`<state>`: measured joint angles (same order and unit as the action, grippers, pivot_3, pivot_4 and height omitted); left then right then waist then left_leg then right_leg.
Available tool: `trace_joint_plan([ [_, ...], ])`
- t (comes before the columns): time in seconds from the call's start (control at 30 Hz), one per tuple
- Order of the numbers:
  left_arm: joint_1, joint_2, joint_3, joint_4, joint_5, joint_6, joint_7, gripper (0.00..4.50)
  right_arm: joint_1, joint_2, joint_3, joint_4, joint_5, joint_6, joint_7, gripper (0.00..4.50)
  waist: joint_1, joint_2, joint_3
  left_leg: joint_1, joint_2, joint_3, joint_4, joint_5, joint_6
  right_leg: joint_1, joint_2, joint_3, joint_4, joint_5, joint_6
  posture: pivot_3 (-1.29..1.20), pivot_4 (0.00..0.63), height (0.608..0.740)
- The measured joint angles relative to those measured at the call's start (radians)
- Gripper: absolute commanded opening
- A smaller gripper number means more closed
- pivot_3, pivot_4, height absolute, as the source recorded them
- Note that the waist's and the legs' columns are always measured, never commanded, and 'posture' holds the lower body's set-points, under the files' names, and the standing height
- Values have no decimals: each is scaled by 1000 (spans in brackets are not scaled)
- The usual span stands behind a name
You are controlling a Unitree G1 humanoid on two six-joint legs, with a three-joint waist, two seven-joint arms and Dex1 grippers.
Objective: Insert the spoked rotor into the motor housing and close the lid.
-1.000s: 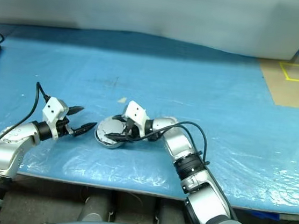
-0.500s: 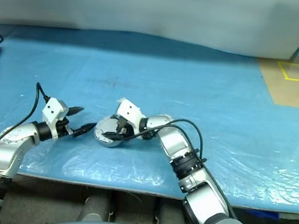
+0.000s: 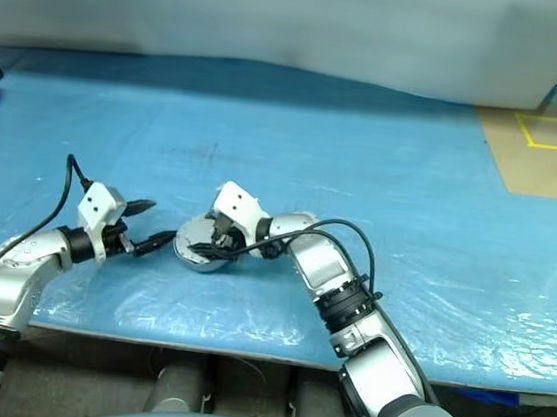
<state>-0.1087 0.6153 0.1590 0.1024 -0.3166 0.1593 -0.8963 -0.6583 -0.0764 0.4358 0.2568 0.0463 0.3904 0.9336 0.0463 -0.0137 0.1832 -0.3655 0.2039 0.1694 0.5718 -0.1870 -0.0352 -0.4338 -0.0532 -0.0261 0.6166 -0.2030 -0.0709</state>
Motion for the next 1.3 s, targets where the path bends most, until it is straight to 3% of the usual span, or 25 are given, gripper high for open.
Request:
trace_joint_plan([
  [0.23, 34, 46, 22, 7, -12, -31, -41, 4500, 0, 8, -14, 6, 16, 0, -12, 2985, -2, 0, 0, -2, 0, 0, 0, 0, 0, -2, 0, 0, 0, 0, 0, 0, 150, 740],
  [0.83, 45, 48, 30, 28, -13, -65, -64, 4500, -37, 48, 7, 63, -23, 23, -84, 2985, -3, 0, 0, 0, 0, 0, 0, 0, 0, -1, 0, 0, 1, 0, 0, 0, 150, 740],
  [1.3, 29, 24, 29, 42, -19, -72, -62, 4500, -36, 23, 40, 94, -56, -34, -94, 2985, -2, 0, 0, 16, -1, 0, -3, -1, 1, 12, 0, 2, 1, -5, 8, 0, 150, 740],
])
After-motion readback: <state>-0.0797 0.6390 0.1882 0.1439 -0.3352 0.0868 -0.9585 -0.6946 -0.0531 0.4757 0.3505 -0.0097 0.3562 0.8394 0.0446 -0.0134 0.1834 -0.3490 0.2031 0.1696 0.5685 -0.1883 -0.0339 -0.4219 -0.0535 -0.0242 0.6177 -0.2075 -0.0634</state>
